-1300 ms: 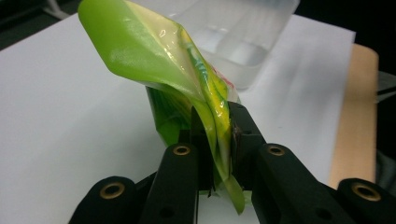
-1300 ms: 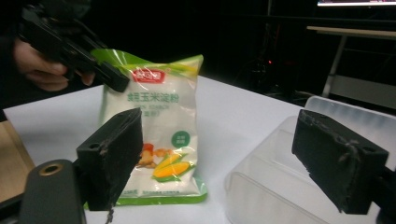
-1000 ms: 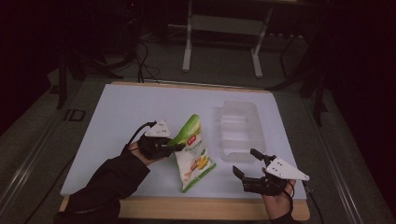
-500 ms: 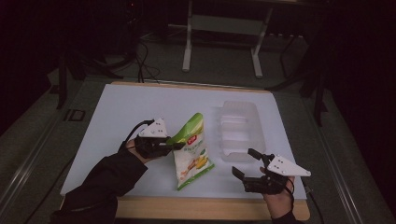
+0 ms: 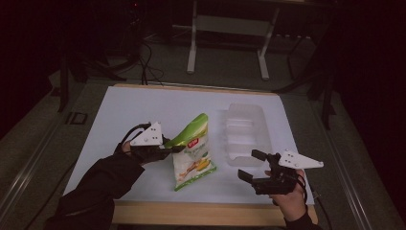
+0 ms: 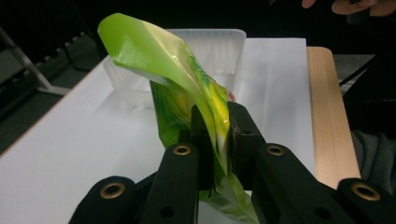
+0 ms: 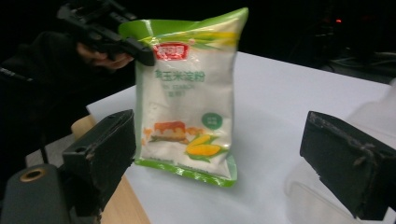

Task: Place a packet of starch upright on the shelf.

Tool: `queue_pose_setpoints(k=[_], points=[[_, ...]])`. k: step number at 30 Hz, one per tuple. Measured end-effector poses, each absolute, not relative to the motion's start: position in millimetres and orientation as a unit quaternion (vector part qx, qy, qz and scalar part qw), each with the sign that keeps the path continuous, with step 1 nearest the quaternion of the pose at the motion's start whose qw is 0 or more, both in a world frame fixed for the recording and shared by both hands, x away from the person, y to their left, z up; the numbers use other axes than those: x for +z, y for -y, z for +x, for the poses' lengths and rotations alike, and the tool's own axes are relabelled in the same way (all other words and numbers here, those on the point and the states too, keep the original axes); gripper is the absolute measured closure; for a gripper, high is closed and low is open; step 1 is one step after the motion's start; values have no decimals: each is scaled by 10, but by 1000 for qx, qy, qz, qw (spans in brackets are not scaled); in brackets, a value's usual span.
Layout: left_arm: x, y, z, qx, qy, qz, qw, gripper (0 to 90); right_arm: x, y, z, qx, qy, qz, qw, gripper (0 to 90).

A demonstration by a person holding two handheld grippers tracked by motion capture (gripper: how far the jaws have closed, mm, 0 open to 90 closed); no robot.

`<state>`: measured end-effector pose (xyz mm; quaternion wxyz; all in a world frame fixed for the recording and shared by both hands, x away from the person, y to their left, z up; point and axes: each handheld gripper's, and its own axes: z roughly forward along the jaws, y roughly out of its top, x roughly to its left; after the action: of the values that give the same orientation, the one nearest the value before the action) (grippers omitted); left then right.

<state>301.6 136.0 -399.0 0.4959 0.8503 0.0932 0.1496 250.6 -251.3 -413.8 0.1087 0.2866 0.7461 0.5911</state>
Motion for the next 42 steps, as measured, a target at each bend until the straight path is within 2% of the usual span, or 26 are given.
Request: queue_pose_setpoints(k=[2,8,9,14,17,19,21,24,27,32,37,42], points=[[-3984,-1364,3006,149,-84,850,499,836,-4101,2497,2531,596,-746,281,97,104],[-3960,-1349,2974,141,-67,848,506,836,-3980,2466,2585,597,-749,265,107,108],[-3928,-1335,2944,136,-56,846,512,836,-3876,2454,2673,603,-752,244,104,153],[-3873,-1326,2893,131,-37,843,521,836,-3775,2442,2829,598,-760,221,126,203],[-3853,-1319,2866,133,-25,841,524,836,-3747,2425,2947,601,-764,210,108,232],[-3821,-1305,2837,132,-13,839,527,837,-3735,2400,3009,603,-768,202,79,238],[-3803,-1296,2826,128,-8,839,530,837,-3725,2361,3057,597,-775,199,58,309],[-3786,-1278,2805,129,0,838,530,837,-3735,2284,3111,592,-780,200,40,355],[-3766,-1249,2768,135,11,837,530,837,-3768,2180,3160,589,-784,193,22,354],[-3745,-1212,2745,130,23,837,531,837,-3804,2005,3192,586,-792,170,-19,303],[-3749,-1193,2741,127,24,838,529,837,-3815,1884,3182,572,-807,142,-37,321],[-3755,-1189,2739,129,22,838,529,838,-3833,1832,3197,555,-822,119,-46,458]])
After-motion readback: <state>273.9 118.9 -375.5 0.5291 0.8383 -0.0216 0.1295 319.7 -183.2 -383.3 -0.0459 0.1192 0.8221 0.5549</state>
